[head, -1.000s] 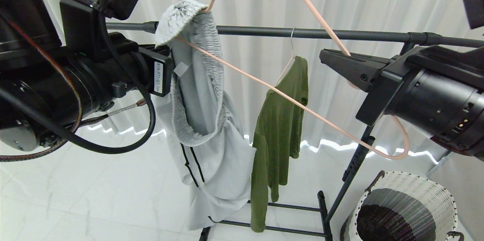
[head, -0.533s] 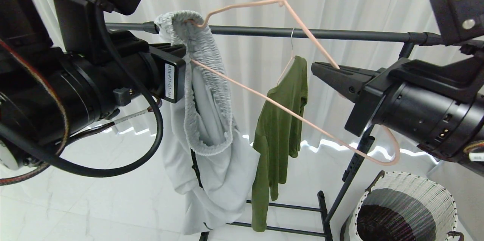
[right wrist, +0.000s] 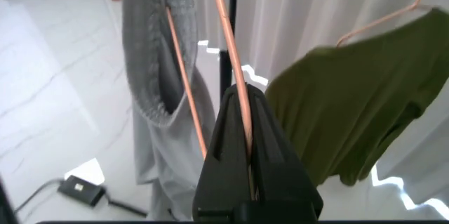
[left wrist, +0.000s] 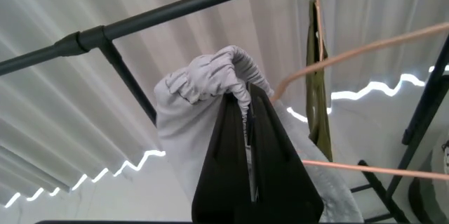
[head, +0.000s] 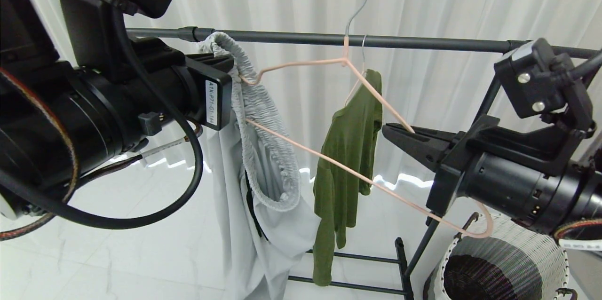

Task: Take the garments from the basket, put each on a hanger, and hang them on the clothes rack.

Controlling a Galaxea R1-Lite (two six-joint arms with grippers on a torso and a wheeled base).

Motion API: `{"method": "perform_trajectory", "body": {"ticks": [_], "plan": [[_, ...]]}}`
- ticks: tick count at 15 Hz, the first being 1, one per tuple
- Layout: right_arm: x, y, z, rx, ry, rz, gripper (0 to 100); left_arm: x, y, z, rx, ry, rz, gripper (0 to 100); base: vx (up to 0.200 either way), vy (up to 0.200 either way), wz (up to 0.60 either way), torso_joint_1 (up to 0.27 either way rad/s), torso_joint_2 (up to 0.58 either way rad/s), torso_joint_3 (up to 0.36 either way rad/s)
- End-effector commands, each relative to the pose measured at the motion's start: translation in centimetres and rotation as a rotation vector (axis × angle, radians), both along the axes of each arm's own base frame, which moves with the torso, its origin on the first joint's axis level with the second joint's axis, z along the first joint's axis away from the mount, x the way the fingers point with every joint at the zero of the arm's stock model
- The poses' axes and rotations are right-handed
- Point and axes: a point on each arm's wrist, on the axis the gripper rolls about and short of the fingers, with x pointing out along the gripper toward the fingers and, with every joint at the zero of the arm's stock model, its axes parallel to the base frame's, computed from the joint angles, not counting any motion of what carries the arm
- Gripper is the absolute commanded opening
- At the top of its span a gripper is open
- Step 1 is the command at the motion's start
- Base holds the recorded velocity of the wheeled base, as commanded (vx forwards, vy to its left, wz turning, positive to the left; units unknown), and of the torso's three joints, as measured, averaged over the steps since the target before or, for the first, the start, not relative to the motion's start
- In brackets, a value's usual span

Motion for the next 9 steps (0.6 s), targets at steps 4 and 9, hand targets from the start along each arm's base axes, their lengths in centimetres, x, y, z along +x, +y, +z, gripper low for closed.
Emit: {"method": "perform_trajectory", "body": {"ticks": [4, 9], "plan": [[-2.4, -3.1, -0.9, -0.064, 0.046, 0.057, 0, 0.0, 0.1, -0.6, 0.013, 0.013, 0.004, 0, 0.0, 0.0, 0.0, 0.0, 0.0, 0.0], [-1.8, -2.4, -2.4, -0.105, 0.104, 0.057, 0, -1.2, -1.2, -0.3, -0.001, -0.002, -0.075, 0, 0.0, 0.0, 0.0, 0.0, 0.0, 0.0]]}}
